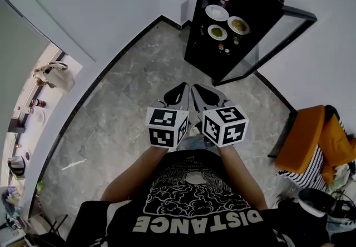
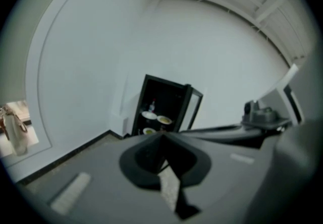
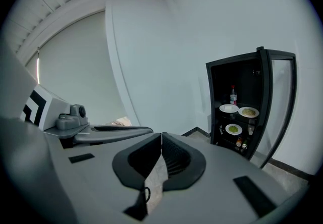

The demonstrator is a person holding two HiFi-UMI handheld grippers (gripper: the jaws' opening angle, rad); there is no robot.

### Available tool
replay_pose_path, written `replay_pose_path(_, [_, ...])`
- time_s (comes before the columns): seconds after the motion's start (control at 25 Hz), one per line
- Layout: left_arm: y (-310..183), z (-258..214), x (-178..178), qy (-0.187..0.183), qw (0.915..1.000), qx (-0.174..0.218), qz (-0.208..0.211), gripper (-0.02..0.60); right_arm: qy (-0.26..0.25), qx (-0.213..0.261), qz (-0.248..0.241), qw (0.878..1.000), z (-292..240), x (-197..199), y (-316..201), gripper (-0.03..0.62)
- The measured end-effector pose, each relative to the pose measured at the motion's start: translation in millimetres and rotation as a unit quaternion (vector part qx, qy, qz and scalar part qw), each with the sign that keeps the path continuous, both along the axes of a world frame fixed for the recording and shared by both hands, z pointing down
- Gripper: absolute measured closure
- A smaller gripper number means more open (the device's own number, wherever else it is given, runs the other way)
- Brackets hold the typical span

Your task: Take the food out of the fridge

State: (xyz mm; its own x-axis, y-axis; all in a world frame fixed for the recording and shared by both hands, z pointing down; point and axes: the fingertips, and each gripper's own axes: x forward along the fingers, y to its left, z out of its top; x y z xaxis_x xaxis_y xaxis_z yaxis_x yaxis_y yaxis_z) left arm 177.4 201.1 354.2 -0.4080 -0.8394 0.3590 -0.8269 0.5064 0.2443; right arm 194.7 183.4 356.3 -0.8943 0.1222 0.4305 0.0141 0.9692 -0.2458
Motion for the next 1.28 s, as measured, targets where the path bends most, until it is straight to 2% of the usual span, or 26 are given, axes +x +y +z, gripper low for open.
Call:
replay_pose_path(0.32, [-23, 9, -44, -0.005, 0.9998, -0.018, -0.011, 0.580, -0.002, -0.017, -0.012, 1.000, 10, -46, -28, 0.591])
replay_pose_path(0.76, [-102, 11, -129, -0.009, 0.9989, -0.042, -0.017, 0.580, 0.006, -0.032, -0.029, 0.999, 17, -128, -107, 0.591])
replay_pose_path(1.08, [-162, 14, -168, -0.012, 0.9981, -0.060, -0.012, 0.580, 0.003, -0.056, -0.025, 0.998, 20, -169, -168, 0.591])
replay_pose_path(1.28, [-182, 10, -184, -0.021, 0.9973, -0.068, -0.017, 0.580, -0.011, -0.069, -0.013, 0.998, 17, -185, -200, 0.591])
